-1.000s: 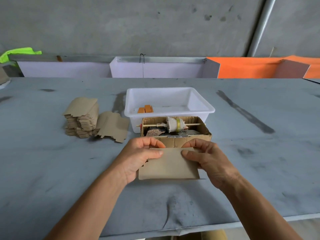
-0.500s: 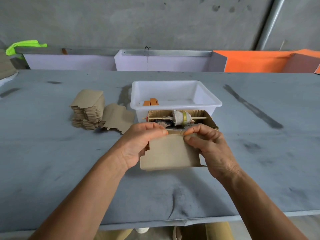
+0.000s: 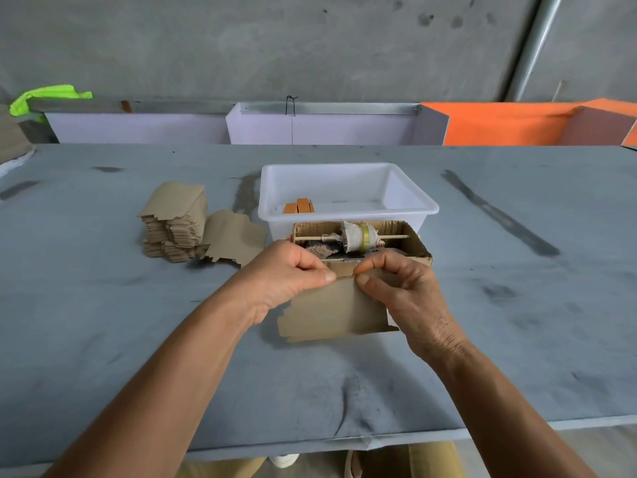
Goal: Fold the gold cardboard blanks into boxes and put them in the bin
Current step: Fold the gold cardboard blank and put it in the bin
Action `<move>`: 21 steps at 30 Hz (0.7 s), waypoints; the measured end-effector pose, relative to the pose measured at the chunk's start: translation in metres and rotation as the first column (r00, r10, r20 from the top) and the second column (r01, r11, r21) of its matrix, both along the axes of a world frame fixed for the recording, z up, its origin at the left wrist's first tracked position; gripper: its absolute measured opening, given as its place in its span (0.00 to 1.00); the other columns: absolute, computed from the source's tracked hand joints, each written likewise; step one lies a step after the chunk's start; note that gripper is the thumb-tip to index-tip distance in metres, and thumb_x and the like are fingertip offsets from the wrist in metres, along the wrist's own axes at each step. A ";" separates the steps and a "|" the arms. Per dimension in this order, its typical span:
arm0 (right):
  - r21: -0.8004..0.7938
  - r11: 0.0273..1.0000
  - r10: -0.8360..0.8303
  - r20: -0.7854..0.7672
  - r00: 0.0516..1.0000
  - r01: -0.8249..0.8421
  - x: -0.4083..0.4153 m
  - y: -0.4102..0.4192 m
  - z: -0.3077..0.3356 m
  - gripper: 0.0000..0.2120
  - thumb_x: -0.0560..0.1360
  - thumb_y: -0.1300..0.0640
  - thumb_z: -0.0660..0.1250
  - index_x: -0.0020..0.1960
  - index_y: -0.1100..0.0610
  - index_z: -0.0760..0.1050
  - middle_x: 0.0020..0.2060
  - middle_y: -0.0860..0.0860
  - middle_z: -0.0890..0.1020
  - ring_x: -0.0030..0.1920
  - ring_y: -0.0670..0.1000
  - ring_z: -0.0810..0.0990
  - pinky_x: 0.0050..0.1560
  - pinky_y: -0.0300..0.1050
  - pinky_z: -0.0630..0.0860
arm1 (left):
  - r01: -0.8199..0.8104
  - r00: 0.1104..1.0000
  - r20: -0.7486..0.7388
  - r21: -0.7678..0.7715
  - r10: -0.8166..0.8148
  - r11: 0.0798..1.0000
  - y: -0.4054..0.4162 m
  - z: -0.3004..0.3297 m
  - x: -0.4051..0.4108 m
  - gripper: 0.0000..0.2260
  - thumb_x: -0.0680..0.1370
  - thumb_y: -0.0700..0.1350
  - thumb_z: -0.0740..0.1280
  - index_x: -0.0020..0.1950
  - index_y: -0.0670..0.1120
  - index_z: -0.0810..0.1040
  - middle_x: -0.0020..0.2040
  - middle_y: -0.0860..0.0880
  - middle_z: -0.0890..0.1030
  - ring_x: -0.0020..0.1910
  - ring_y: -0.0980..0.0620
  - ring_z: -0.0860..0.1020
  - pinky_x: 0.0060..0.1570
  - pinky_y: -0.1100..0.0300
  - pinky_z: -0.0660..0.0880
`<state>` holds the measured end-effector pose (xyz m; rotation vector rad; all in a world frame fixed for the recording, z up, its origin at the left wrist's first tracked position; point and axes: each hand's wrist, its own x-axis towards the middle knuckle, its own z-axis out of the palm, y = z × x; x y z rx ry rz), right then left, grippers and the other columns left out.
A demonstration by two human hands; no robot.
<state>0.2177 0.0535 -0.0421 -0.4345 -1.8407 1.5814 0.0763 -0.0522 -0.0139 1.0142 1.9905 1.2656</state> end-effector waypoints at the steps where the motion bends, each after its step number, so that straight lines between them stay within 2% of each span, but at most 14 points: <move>1: -0.028 1.000 -0.001 0.002 1.000 0.001 0.000 0.000 0.000 0.16 0.73 0.68 0.68 0.34 0.49 0.81 0.34 0.42 0.80 0.36 0.40 0.75 0.35 0.31 0.72 | 0.004 0.999 -0.041 0.021 -0.003 1.000 0.000 0.000 0.001 0.06 0.73 0.41 0.73 0.37 0.49 0.81 0.29 0.60 0.79 0.31 0.69 0.75 0.34 0.76 0.70; 4: -0.093 0.996 0.016 0.015 1.000 -0.015 0.002 0.004 0.003 0.14 0.72 0.68 0.69 0.35 0.51 0.82 0.32 0.46 0.81 0.36 0.44 0.76 0.37 0.35 0.73 | 0.007 0.991 -0.136 0.064 0.002 0.998 0.001 0.000 0.005 0.09 0.73 0.40 0.72 0.34 0.50 0.80 0.28 0.58 0.76 0.27 0.66 0.71 0.32 0.76 0.68; 8: -0.133 0.988 0.076 -0.001 0.997 -0.075 0.004 0.004 0.010 0.04 0.68 0.63 0.72 0.37 0.55 0.82 0.33 0.49 0.82 0.35 0.45 0.78 0.38 0.37 0.74 | -0.007 0.974 -0.223 0.102 0.029 0.995 0.002 -0.001 0.007 0.09 0.73 0.40 0.71 0.34 0.50 0.80 0.30 0.56 0.77 0.29 0.61 0.71 0.33 0.71 0.68; 12: -0.011 0.998 0.058 0.021 0.998 -0.058 0.004 0.006 0.012 0.13 0.69 0.71 0.71 0.39 0.53 0.82 0.36 0.48 0.83 0.38 0.44 0.79 0.38 0.35 0.75 | 0.009 0.969 -0.247 0.109 0.019 0.994 0.000 0.001 0.008 0.09 0.73 0.41 0.71 0.33 0.50 0.80 0.28 0.59 0.77 0.28 0.65 0.71 0.33 0.74 0.68; 14: -0.016 0.998 0.056 0.004 0.998 -0.056 0.004 0.005 0.012 0.13 0.70 0.71 0.70 0.38 0.53 0.82 0.35 0.48 0.83 0.37 0.43 0.78 0.37 0.34 0.74 | 0.015 0.974 -0.226 0.117 0.012 0.993 -0.001 0.003 0.007 0.08 0.73 0.40 0.71 0.34 0.50 0.81 0.29 0.58 0.77 0.29 0.65 0.72 0.34 0.75 0.69; 19: -0.201 0.979 0.029 -0.055 0.998 -0.039 0.006 0.001 0.011 0.14 0.69 0.71 0.68 0.35 0.54 0.83 0.35 0.51 0.84 0.38 0.47 0.80 0.40 0.37 0.77 | 0.042 0.995 -0.096 0.154 -0.027 0.987 -0.004 0.004 0.009 0.06 0.73 0.39 0.71 0.36 0.46 0.81 0.30 0.55 0.74 0.29 0.64 0.70 0.33 0.75 0.67; 21: -0.253 0.967 0.013 -0.066 0.998 -0.029 0.005 -0.001 0.012 0.14 0.70 0.71 0.68 0.35 0.55 0.83 0.34 0.50 0.83 0.37 0.46 0.80 0.37 0.35 0.76 | 0.054 0.997 -0.070 0.165 -0.043 0.985 -0.004 0.004 0.009 0.07 0.74 0.38 0.70 0.36 0.46 0.80 0.29 0.55 0.73 0.29 0.63 0.69 0.33 0.75 0.66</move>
